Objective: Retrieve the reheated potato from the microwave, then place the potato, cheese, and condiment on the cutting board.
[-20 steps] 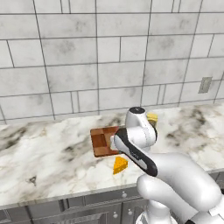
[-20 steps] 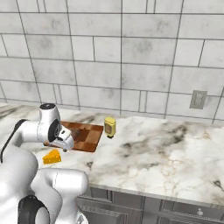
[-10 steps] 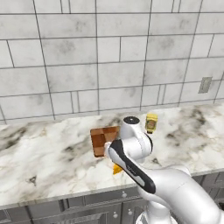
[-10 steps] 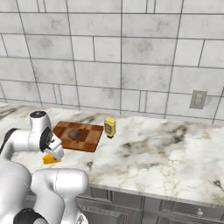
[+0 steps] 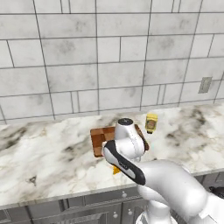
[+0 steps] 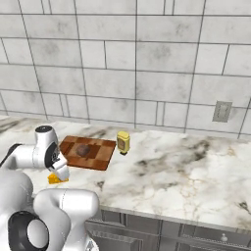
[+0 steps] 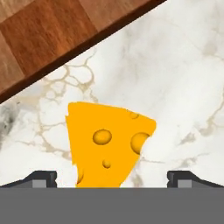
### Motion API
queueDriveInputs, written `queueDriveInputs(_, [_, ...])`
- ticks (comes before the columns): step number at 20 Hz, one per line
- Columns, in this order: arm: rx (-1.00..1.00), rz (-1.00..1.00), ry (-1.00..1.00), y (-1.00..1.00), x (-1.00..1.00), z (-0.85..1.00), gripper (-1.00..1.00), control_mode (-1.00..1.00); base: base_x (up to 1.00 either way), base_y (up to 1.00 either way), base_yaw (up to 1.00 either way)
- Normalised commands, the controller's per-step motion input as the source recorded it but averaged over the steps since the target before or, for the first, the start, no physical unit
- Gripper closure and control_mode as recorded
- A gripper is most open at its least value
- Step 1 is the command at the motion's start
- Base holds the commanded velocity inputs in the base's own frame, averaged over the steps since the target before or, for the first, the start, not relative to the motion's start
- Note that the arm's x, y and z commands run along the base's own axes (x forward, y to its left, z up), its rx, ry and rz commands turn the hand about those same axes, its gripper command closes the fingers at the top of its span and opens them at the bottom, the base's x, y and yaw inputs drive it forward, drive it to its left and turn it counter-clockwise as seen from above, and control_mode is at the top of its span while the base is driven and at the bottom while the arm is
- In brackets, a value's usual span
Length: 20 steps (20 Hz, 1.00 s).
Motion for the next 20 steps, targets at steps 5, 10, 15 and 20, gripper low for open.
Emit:
queueDriveInputs(5, [-0.05, -0.08, 0.13, 0.06, 0.33, -0.22, -1.0, -1.0, 0.0, 0.0, 0.0])
queueDriveInputs(10, [-0.07, -0.04, 0.1, 0.14, 0.04, -0.35, 1.0, -1.0, 0.0, 0.0, 0.0])
queueDriveInputs(15, [-0.03, -0.02, 0.01, 0.0, -0.14, -0.04, 1.0, -1.0, 0.0, 0.0, 0.0])
queueDriveInputs(20, [0.0, 0.0, -0.1, 0.0, -0.16, 0.61, 1.0, -1.0, 0.0, 0.0, 0.0])
